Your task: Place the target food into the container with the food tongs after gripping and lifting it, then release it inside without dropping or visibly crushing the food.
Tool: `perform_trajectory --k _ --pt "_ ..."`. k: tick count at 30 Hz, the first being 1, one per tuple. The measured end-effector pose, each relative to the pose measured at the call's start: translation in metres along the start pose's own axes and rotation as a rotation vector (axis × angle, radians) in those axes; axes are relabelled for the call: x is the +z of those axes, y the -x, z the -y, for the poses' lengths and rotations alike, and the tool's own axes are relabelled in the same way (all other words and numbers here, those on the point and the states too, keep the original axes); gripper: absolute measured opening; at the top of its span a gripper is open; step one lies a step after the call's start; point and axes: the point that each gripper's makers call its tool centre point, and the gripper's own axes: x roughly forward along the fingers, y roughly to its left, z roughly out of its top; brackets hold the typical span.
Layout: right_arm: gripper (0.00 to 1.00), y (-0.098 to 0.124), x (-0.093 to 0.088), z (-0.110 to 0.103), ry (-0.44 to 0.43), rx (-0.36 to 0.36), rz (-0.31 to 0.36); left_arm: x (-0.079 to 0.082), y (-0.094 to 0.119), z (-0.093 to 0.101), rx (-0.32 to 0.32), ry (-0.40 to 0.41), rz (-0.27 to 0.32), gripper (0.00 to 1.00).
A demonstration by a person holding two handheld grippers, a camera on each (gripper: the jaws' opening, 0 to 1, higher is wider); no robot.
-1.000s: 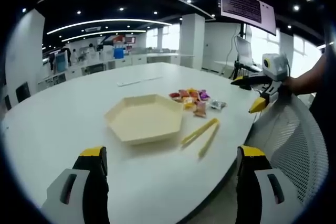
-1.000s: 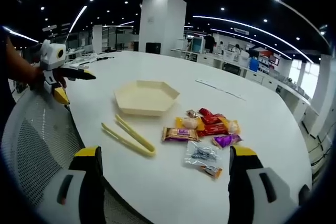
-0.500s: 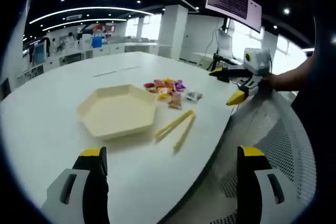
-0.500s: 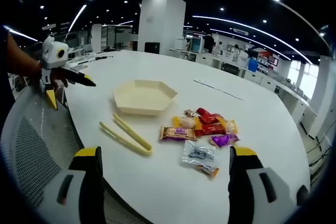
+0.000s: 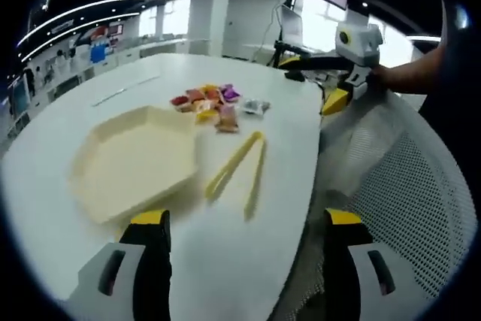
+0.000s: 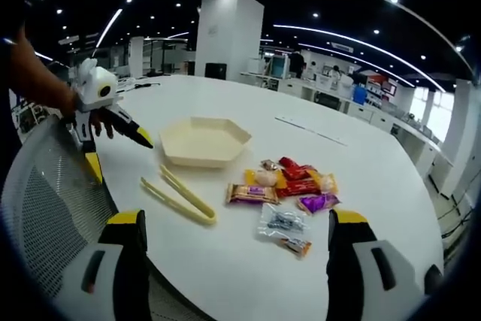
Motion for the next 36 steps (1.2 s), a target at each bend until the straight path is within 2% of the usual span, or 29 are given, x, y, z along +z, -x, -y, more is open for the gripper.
perform_trajectory --k 5,7,9,13,15,19,22,25,26,29,31,32,35,36 --pt "0.99 0.000 0.001 0.000 0.002 0.000 0.006 0.002 -0.013 -0.007 -0.018 -0.006 -0.011 0.68" --pt "0.99 0.001 0.002 0.000 -0.002 -0.002 0.008 -0.001 -0.018 -0.008 -0.034 -0.010 -0.032 0.60" --pt "0.99 0.001 0.002 0.001 -0.006 -0.005 0.012 -0.002 -0.023 -0.009 -0.043 -0.021 -0.038 0.57" --pt "0.99 0.001 0.002 0.002 -0.011 -0.006 0.014 -0.001 -0.031 -0.009 -0.045 -0.034 -0.032 0.52" --pt "0.99 0.001 0.002 0.002 -0.011 -0.006 0.014 -0.001 -0.034 -0.008 -0.044 -0.041 -0.031 0.46" --pt "0.99 0.001 0.003 0.002 -0.012 -0.009 0.016 -0.004 -0.036 -0.012 0.000 -0.139 -0.041 0.29" --pt "0.98 0.001 0.002 0.002 -0.016 -0.008 0.017 -0.003 -0.036 -0.010 -0.003 -0.146 -0.039 0.30" --pt "0.98 0.000 0.002 0.001 -0.014 -0.004 0.017 0.002 -0.038 -0.010 -0.006 -0.154 -0.030 0.40" --pt "0.98 0.000 0.003 0.001 -0.013 -0.003 0.018 0.004 -0.040 -0.010 -0.009 -0.157 -0.029 0.41" --pt "0.98 0.000 0.003 0.001 -0.015 -0.002 0.017 0.003 -0.046 -0.005 -0.031 -0.197 -0.057 0.35" --pt "0.98 0.000 0.003 0.001 -0.014 -0.003 0.018 -0.001 -0.049 -0.008 -0.012 -0.243 -0.086 0.31" --pt "0.98 0.000 0.003 0.001 -0.015 -0.002 0.018 0.004 -0.049 -0.006 -0.017 -0.215 -0.057 0.30" --pt "0.98 0.000 0.003 0.002 -0.016 -0.005 0.018 0.004 -0.049 -0.006 -0.021 -0.270 -0.056 0.24" --pt "0.98 0.000 0.003 0.002 -0.018 -0.006 0.018 0.003 -0.049 -0.006 -0.023 -0.259 -0.064 0.21"
